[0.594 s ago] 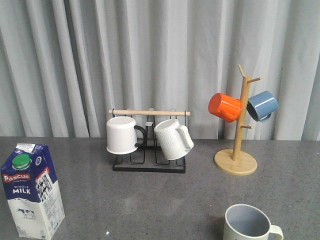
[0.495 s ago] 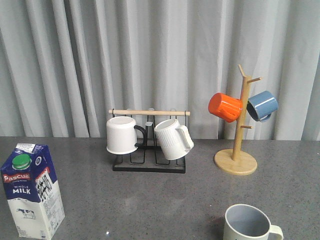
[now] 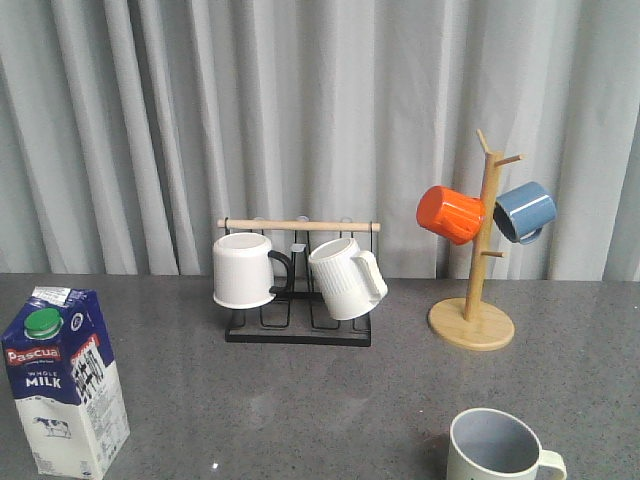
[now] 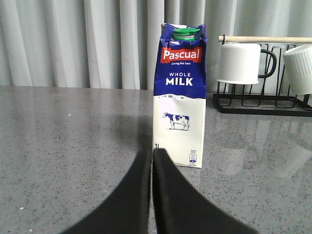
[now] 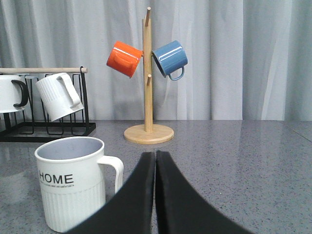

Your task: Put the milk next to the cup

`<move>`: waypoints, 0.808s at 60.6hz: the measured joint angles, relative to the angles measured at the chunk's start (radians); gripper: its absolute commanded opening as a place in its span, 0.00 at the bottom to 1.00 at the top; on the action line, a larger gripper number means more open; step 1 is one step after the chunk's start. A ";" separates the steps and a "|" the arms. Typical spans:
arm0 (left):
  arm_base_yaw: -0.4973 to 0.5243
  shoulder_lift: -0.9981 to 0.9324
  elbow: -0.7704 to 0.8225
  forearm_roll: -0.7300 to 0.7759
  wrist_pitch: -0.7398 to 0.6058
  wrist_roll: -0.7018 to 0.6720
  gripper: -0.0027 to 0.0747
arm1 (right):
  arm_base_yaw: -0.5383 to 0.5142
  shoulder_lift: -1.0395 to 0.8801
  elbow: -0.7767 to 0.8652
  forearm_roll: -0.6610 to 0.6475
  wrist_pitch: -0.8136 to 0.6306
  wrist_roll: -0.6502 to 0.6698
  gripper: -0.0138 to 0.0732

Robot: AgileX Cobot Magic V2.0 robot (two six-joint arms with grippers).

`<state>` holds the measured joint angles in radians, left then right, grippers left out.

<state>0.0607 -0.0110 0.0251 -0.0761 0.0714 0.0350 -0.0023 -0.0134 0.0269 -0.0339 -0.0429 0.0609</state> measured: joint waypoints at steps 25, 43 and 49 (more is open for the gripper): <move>0.000 0.000 0.000 -0.018 -0.018 -0.329 0.03 | 0.000 0.000 0.000 0.034 -0.021 0.014 0.15; 0.000 0.000 0.000 -0.024 -0.100 -0.517 0.03 | 0.000 0.000 0.000 0.245 -0.035 0.114 0.15; 0.000 0.000 0.000 -0.024 -0.105 -0.522 0.04 | 0.000 0.000 0.000 0.252 -0.035 0.115 0.18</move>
<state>0.0607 -0.0110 0.0251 -0.0999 -0.0335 -0.4869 -0.0023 -0.0134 0.0269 0.2176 -0.0784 0.1760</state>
